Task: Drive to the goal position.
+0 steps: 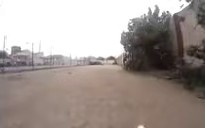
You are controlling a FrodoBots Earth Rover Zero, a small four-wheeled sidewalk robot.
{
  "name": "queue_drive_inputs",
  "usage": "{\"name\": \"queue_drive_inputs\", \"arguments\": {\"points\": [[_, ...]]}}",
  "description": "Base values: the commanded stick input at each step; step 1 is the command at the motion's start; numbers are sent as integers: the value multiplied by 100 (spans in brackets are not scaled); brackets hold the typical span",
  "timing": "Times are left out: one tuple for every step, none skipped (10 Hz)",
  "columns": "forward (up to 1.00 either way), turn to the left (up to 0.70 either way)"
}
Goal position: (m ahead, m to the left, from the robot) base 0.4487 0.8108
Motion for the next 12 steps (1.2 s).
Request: {"name": "queue_drive_inputs", "arguments": {"points": [[100, 0], [100, 0], [100, 0], [100, 0], [100, 0], [100, 0], [100, 0], [100, 0], [100, 0], [100, 0], [100, 0], [100, 0]]}}
